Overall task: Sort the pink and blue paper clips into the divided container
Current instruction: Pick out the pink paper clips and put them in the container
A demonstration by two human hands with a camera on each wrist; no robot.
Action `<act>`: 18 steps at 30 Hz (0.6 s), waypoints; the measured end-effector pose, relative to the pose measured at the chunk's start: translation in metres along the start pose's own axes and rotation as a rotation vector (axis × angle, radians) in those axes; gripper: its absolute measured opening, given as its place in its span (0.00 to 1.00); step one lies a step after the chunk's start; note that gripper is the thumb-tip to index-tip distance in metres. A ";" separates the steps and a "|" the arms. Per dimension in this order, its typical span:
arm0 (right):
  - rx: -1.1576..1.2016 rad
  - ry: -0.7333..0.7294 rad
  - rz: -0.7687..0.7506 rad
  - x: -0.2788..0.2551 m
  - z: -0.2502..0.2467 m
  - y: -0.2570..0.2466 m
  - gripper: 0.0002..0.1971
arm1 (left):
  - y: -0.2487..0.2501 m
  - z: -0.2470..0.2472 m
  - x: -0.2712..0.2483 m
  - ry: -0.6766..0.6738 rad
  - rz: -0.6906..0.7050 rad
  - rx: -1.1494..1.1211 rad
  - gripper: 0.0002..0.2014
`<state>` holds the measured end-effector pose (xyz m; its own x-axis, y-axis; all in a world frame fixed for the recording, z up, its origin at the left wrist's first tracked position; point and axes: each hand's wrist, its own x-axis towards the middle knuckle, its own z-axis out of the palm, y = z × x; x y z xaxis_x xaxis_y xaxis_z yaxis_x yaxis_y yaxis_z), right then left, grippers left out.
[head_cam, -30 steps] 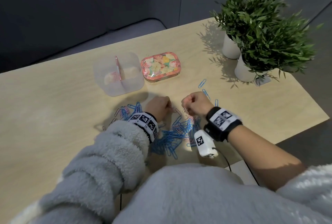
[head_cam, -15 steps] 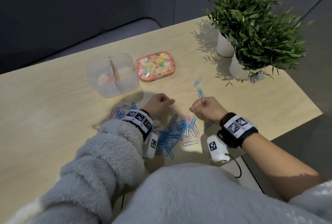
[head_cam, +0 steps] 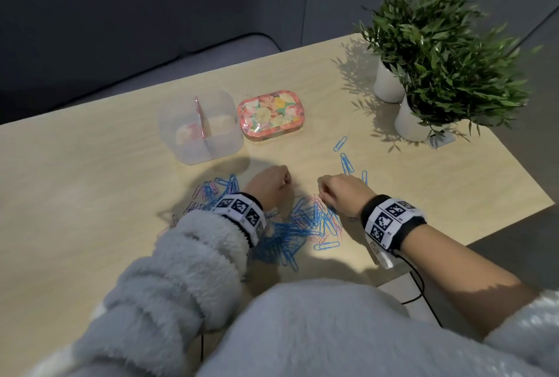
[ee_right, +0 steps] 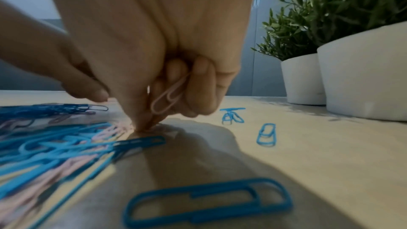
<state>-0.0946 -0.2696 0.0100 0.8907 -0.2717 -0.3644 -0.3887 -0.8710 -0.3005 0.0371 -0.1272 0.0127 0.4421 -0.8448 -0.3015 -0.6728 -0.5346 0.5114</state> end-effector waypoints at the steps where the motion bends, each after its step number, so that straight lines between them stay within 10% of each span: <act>1: 0.091 -0.010 0.012 0.002 -0.001 0.001 0.06 | -0.003 -0.008 -0.005 0.055 -0.033 -0.138 0.07; 12: 0.886 0.000 0.068 0.059 -0.084 -0.055 0.13 | -0.095 -0.136 -0.036 0.718 -0.483 -1.417 0.11; 18: 1.100 -0.048 0.059 0.093 -0.109 -0.118 0.10 | -0.105 -0.152 -0.017 0.525 -0.500 -1.536 0.16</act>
<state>0.0594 -0.2369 0.1074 0.8630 -0.2641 -0.4306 -0.4491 -0.0107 -0.8934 0.1905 -0.0530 0.0859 0.7637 -0.3463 -0.5448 0.5958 0.0533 0.8013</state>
